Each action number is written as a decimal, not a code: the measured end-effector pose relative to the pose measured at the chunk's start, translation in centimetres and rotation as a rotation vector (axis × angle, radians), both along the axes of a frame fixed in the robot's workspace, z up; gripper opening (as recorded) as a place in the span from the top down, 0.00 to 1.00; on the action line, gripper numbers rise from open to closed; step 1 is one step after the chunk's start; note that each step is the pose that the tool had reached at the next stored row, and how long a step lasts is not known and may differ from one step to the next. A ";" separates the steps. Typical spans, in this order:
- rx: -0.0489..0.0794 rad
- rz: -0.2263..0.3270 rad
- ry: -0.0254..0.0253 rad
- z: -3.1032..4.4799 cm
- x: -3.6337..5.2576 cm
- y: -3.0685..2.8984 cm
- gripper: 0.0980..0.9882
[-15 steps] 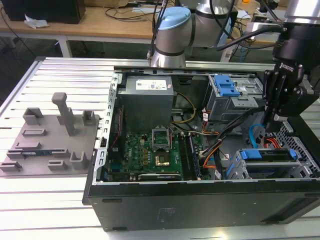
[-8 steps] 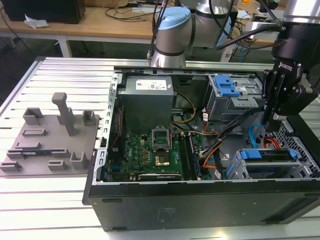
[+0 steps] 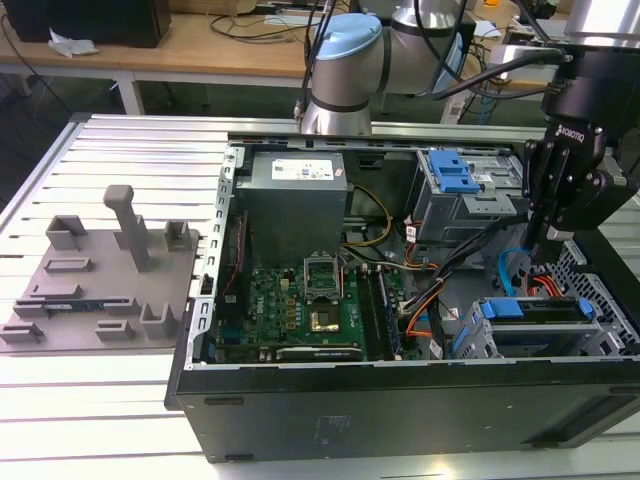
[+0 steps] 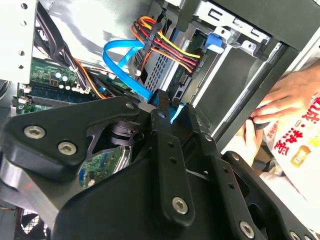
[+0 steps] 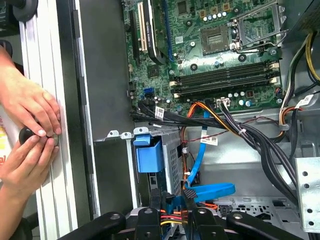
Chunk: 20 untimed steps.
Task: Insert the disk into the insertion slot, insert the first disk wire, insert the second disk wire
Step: 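Insert the second disk wire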
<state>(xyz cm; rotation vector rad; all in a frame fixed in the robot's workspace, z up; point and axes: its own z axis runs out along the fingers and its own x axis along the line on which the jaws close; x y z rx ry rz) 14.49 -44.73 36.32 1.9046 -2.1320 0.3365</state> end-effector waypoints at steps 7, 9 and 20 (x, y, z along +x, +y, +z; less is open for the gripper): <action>0.000 0.001 0.0024 -0.06 0.00 0.00 0.78; 0.000 0.001 0.0030 -0.07 0.00 0.00 0.93; 0.091 0.003 -0.0058 -0.08 0.00 -1.78 0.93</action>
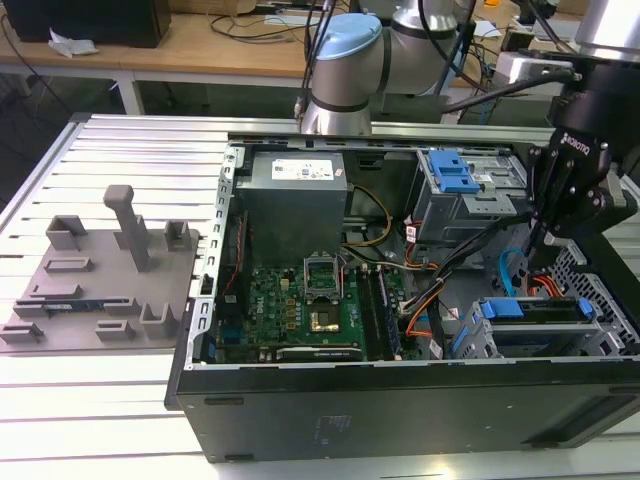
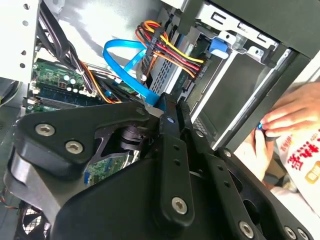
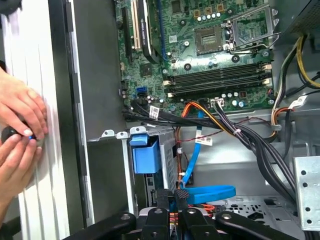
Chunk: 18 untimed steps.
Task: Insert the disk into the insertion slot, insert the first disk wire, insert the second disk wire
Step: 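Insert the second disk wire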
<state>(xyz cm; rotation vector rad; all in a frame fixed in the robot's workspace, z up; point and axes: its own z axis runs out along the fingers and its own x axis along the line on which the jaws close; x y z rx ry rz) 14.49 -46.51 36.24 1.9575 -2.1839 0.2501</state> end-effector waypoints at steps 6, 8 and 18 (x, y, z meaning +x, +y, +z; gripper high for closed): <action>0.019 0.012 -0.0075 -0.06 -0.01 -1.37 0.93; 0.020 0.024 -0.0095 -0.13 -0.03 -1.73 0.93; 0.120 0.061 -0.0299 -0.51 -0.11 -4.04 0.93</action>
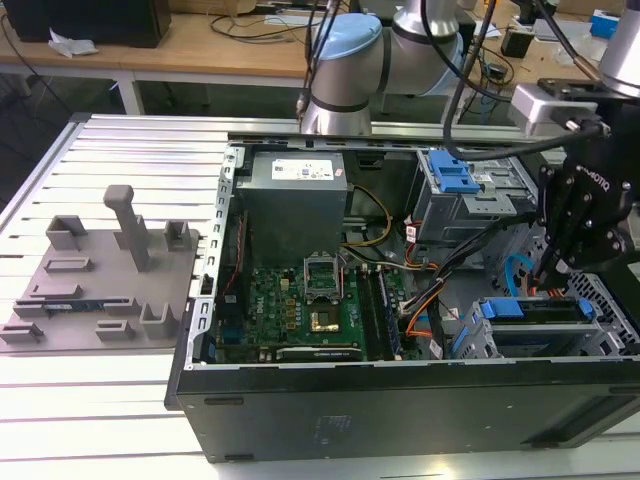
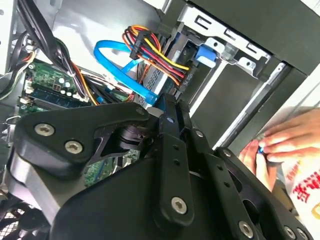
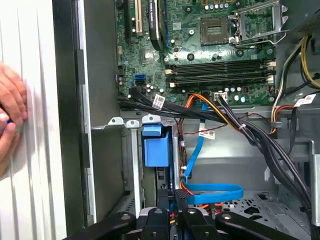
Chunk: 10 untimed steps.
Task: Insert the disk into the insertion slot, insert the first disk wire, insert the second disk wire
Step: 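Insert the second disk wire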
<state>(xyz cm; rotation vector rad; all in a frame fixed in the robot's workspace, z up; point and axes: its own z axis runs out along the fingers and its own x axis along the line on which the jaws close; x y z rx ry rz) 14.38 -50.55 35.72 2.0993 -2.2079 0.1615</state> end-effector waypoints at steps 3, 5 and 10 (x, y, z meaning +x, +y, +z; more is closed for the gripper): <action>0.052 0.002 -0.0004 -0.16 -0.06 -1.13 0.93; 0.101 0.009 -0.0024 -0.22 -0.06 -1.75 0.93; 0.126 0.011 -0.0031 -0.36 -0.07 -2.81 0.93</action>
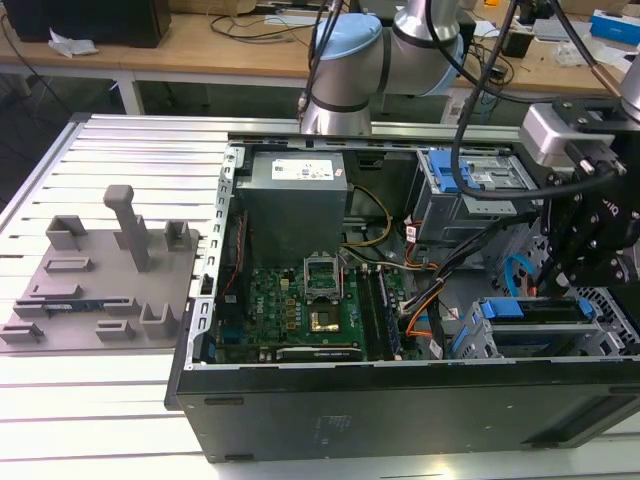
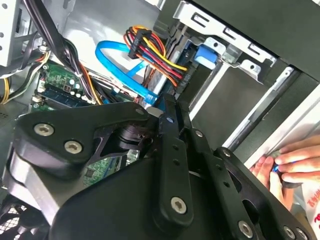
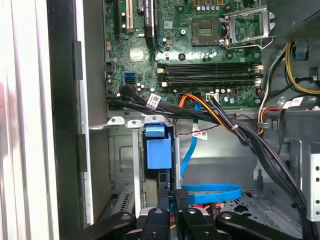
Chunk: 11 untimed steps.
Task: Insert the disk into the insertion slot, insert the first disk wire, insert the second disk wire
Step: 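Insert the second disk wire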
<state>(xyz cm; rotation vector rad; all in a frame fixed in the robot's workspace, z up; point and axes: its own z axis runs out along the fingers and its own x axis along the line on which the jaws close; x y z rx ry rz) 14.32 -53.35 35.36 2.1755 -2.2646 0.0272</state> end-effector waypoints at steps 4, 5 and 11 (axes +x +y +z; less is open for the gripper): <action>0.023 0.004 0.0000 -0.17 0.00 -0.08 0.93; 0.023 0.005 0.0000 -0.17 0.00 -0.08 0.93; 0.023 0.005 0.0000 -0.17 0.00 -0.12 0.93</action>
